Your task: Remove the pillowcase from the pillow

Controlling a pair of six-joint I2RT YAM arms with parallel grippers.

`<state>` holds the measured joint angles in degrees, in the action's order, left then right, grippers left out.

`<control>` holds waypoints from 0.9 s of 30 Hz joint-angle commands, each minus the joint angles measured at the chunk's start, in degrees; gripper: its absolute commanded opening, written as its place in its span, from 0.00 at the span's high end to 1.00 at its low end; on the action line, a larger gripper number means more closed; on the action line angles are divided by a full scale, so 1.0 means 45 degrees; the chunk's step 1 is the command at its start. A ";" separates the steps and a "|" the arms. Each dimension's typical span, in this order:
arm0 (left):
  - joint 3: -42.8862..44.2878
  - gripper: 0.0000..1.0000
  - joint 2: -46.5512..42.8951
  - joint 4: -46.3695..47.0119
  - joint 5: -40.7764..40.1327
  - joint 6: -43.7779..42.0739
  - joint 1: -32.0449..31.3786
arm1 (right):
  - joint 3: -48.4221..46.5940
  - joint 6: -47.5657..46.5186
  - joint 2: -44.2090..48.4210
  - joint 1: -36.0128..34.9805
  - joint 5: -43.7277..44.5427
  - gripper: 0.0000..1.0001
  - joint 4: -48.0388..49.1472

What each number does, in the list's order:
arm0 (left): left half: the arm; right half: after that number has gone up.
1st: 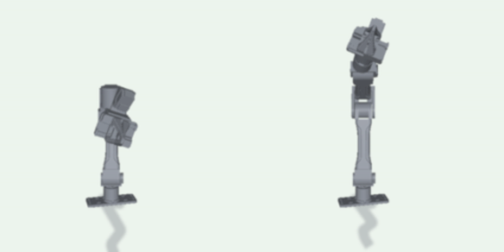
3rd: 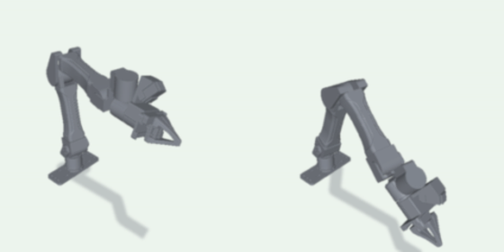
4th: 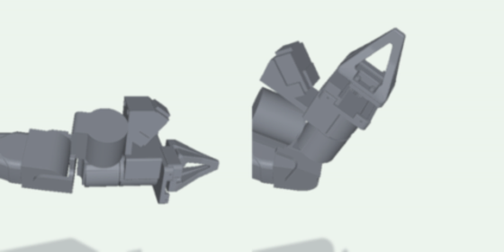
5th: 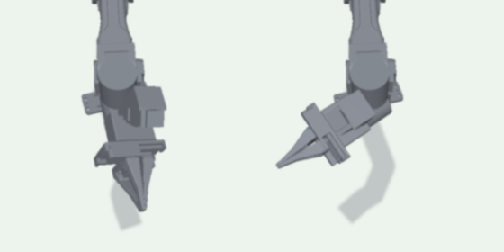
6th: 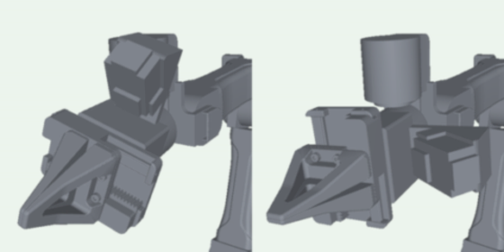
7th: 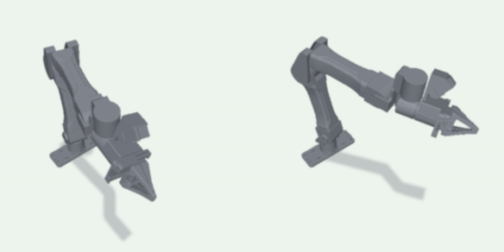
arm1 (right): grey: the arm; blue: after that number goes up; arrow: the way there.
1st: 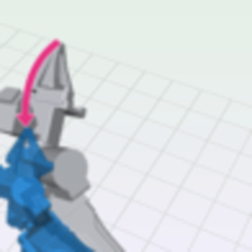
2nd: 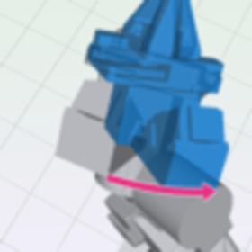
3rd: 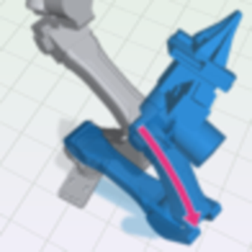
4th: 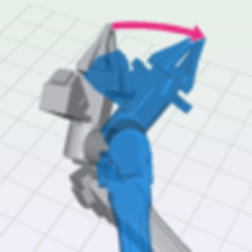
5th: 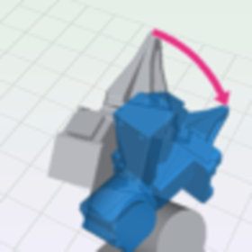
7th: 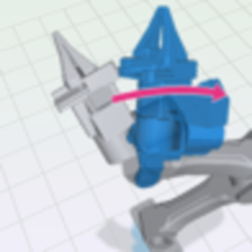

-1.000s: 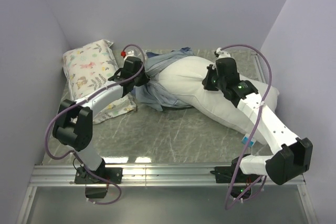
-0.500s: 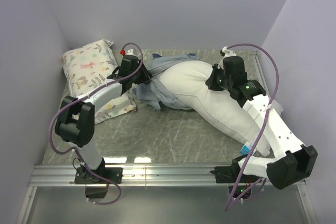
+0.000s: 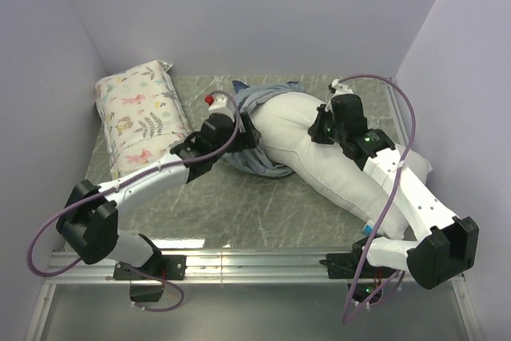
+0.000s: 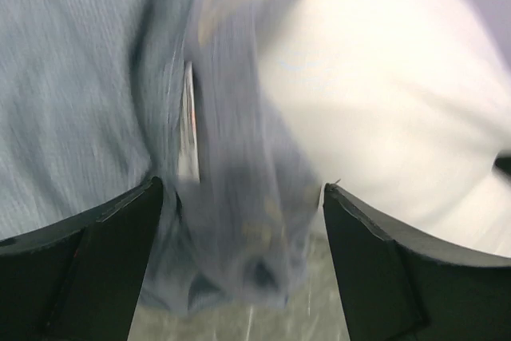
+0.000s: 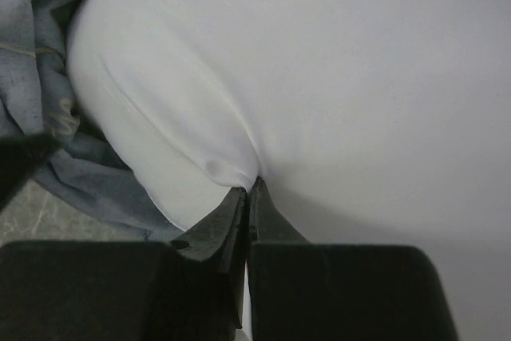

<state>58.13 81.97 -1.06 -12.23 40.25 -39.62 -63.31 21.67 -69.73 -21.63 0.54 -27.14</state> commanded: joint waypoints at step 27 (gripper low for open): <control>-0.1433 1.00 0.2038 0.1232 -0.2614 0.1603 -0.0200 | -0.1244 -0.3681 -0.1786 -0.5406 0.5619 0.07 0.1791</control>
<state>51.96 92.62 1.13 -23.88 48.53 -40.58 -67.00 9.67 -74.70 -43.13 17.19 -22.37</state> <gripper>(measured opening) 0.061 0.912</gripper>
